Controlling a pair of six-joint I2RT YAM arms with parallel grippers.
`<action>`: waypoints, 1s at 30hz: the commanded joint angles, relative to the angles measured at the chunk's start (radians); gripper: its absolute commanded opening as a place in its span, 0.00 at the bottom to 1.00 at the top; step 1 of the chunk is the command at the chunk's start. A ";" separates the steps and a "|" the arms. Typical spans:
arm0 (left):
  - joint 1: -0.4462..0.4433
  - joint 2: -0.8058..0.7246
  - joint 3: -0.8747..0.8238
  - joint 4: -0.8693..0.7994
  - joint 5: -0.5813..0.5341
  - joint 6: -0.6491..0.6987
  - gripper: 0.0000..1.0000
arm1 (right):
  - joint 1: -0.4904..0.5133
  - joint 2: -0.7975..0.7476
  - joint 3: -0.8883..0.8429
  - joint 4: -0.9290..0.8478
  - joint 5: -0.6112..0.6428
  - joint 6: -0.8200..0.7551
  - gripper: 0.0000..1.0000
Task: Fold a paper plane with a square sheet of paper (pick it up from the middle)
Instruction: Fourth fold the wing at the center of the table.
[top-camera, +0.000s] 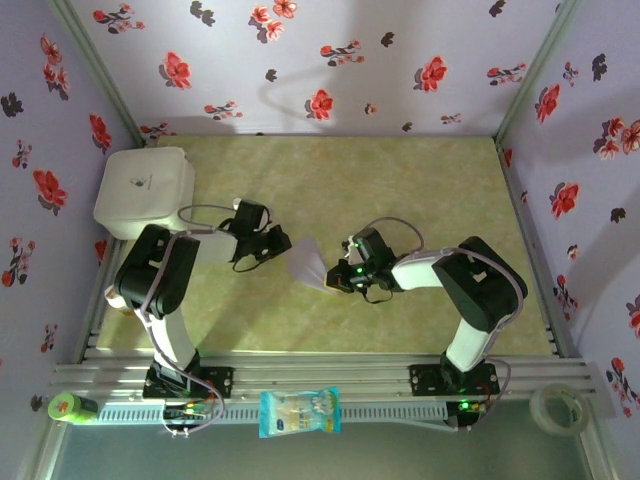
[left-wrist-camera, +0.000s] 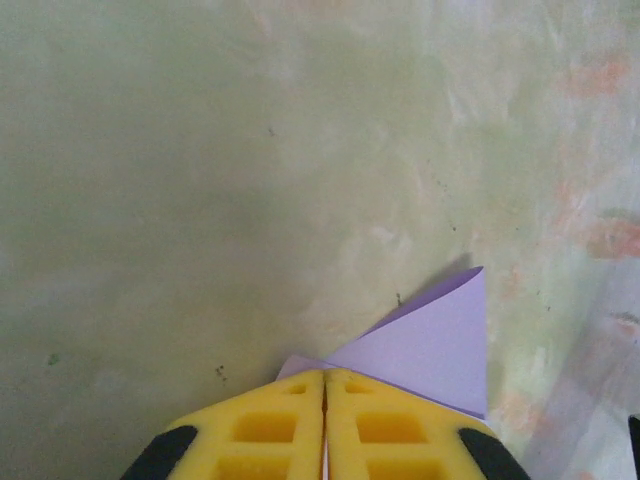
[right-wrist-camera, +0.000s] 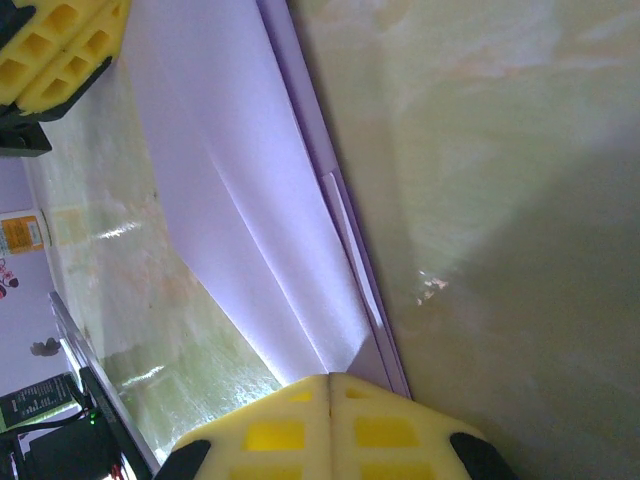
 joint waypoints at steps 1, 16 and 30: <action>0.027 0.017 0.014 -0.065 -0.088 0.060 0.10 | -0.006 0.042 -0.057 -0.233 0.072 -0.032 0.00; -0.053 -0.197 -0.014 -0.087 -0.104 0.043 0.17 | -0.006 0.022 -0.047 -0.240 0.075 -0.030 0.00; -0.047 -0.031 -0.019 -0.012 -0.112 0.032 0.15 | -0.006 0.025 -0.042 -0.251 0.077 -0.038 0.00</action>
